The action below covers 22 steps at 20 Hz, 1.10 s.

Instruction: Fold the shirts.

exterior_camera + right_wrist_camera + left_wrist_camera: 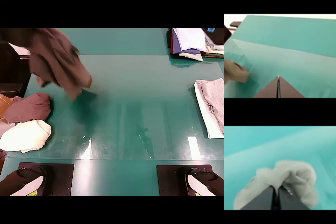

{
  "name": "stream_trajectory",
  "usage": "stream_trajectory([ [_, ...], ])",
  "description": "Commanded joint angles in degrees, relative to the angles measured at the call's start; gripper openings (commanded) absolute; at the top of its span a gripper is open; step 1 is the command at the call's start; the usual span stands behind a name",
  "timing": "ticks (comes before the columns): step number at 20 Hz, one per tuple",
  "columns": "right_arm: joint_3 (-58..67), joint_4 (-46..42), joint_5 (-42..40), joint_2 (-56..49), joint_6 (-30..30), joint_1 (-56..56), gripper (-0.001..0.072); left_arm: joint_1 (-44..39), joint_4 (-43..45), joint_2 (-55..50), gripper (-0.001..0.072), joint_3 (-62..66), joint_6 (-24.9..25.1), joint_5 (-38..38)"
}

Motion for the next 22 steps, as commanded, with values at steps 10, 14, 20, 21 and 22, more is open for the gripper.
stream_trajectory([
  [10,12.2,-0.1,13.2,-6.4,0.0,0.0,0.0016,-22.7,5.1,-18.8,0.0601,-2.0,-2.6,1.9],
  [14,12.2,-0.1,13.6,-6.4,0.0,0.0,0.0016,-2.9,1.7,-17.3,0.0602,-3.0,-5.3,-4.0],
  [20,12.2,-0.1,13.6,-6.8,0.0,0.0,0.0016,8.5,-14.0,-18.1,0.0601,-25.4,-2.0,3.8],
  [21,12.2,0.0,13.6,-7.0,0.0,0.0,0.0016,8.4,-14.3,-18.6,0.0601,-29.2,-2.0,6.2],
  [22,12.2,0.0,13.7,-7.3,0.0,0.0,0.0016,8.4,-14.9,-19.3,0.0602,-32.0,-2.0,8.0],
])
